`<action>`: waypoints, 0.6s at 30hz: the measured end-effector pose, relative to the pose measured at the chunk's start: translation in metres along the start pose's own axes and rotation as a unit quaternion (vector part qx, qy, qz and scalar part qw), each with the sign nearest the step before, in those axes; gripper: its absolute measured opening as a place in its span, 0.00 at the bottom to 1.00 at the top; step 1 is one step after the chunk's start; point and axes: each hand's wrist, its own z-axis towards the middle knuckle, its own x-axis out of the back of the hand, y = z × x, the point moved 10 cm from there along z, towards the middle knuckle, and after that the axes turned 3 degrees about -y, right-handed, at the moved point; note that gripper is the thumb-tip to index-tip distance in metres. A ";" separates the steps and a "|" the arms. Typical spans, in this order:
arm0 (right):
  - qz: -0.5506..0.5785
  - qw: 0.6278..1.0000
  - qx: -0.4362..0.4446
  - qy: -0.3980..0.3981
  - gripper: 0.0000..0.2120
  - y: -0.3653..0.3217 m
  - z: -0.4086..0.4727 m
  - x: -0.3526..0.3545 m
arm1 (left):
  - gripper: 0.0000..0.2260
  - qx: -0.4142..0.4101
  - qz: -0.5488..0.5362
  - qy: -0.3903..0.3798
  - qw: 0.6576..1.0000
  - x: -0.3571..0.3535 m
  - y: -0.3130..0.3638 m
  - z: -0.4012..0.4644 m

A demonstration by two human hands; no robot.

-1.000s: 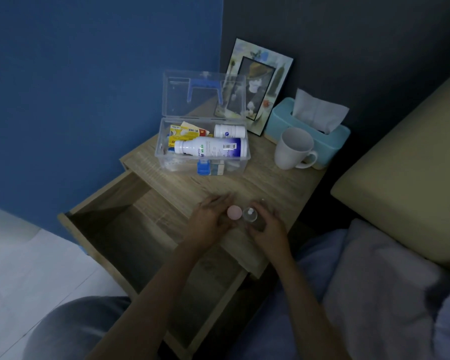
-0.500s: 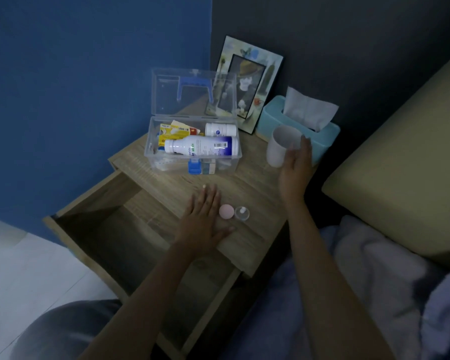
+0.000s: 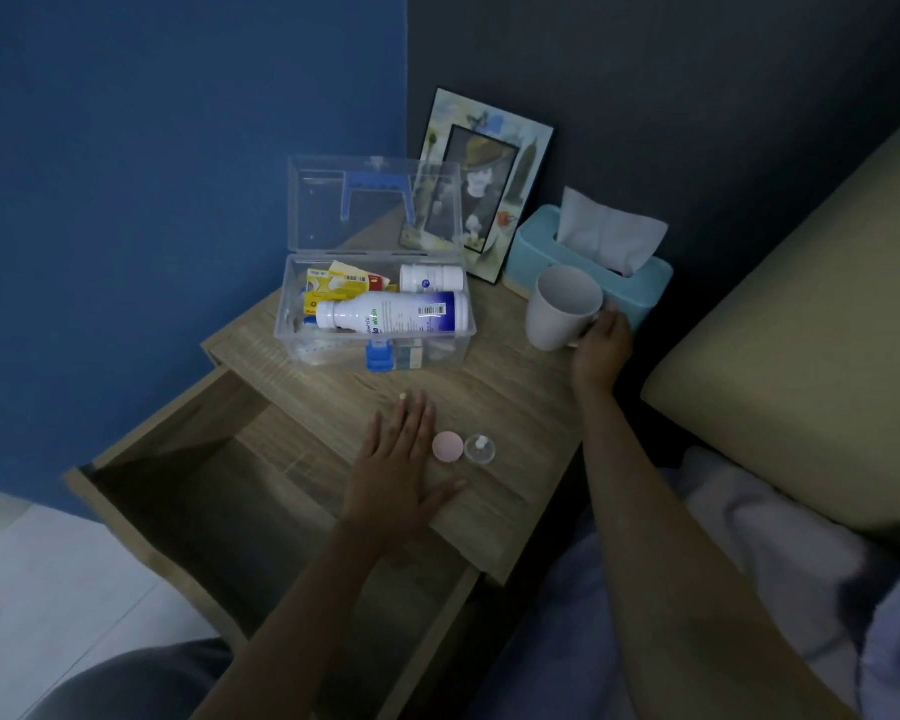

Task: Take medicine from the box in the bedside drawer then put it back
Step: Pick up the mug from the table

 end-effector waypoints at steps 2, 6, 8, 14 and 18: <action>-0.015 1.000 0.007 0.010 0.14 -0.001 -0.001 0.001 | 0.42 -0.003 -0.002 0.004 1.000 0.002 0.001 0.000; -0.031 0.999 0.028 -0.001 0.13 -0.007 -0.006 -0.002 | 0.42 -0.006 -0.008 0.007 1.000 0.004 0.002 -0.001; -0.027 0.999 0.031 -0.012 0.12 -0.010 -0.012 -0.001 | 0.42 -0.006 -0.011 0.007 1.000 0.004 0.002 -0.001; -0.002 0.998 0.056 -0.030 0.15 -0.015 -0.046 0.015 | 0.42 -0.003 0.002 0.007 1.000 0.005 0.002 -0.001; -0.015 0.998 0.054 -0.041 0.14 -0.010 -0.076 0.028 | 0.42 0.000 0.007 0.000 1.000 0.004 0.002 -0.001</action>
